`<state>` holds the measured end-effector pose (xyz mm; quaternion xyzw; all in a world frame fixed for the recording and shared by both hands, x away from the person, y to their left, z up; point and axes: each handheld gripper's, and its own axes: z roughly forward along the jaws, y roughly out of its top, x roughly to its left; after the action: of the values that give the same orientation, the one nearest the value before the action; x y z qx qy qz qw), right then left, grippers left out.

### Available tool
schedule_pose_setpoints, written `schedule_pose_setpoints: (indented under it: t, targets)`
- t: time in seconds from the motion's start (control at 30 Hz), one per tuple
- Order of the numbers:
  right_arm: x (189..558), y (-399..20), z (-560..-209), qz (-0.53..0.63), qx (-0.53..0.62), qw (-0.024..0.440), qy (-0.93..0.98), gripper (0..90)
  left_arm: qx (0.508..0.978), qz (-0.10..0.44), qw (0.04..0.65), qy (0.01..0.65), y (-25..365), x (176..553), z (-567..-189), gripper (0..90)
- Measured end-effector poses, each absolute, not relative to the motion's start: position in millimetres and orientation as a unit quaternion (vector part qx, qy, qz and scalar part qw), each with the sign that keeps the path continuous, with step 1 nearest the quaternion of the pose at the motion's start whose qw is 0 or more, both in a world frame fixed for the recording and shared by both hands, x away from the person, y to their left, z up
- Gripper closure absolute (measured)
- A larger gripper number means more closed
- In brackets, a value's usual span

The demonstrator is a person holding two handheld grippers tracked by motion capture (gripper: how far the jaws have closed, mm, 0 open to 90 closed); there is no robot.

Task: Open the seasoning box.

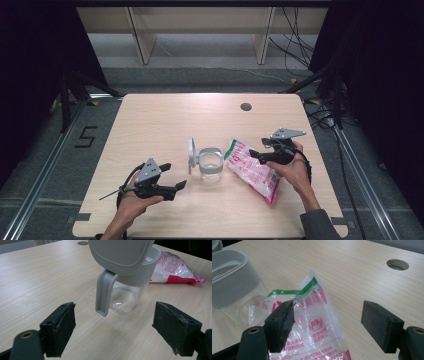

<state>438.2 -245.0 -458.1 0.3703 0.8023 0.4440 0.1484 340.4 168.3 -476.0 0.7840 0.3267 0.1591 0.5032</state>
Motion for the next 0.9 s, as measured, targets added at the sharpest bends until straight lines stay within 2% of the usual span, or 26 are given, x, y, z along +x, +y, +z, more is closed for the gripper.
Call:
schedule_pose_setpoints:
  t: [0.1, 0.2, 0.5, 0.63, 0.77, 0.9]
  targets:
    - [443, -247, -460, 0.441, 0.369, 0.152, 0.804, 28.9, 0.784, 0.159, 0.502, 0.329, 168, 340, -476, 17.4]
    - [447, -247, -461, 0.437, 0.367, 0.143, 0.808, 36.4, 0.782, 0.156, 0.504, 0.332, 168, 340, -477, 17.6]
    - [455, -237, -470, 0.405, 0.368, 0.118, 0.829, 43.5, 0.783, 0.154, 0.502, 0.333, 168, 340, -478, 17.7]
    - [457, -238, -473, 0.394, 0.369, 0.114, 0.834, 52.7, 0.787, 0.156, 0.502, 0.324, 169, 341, -478, 17.8]
    - [458, -242, -475, 0.395, 0.373, 0.112, 0.832, 58.3, 0.783, 0.153, 0.504, 0.332, 169, 340, -478, 17.8]
    - [458, -244, -477, 0.397, 0.378, 0.102, 0.83, 57.6, 0.782, 0.154, 0.504, 0.334, 169, 340, -478, 17.9]
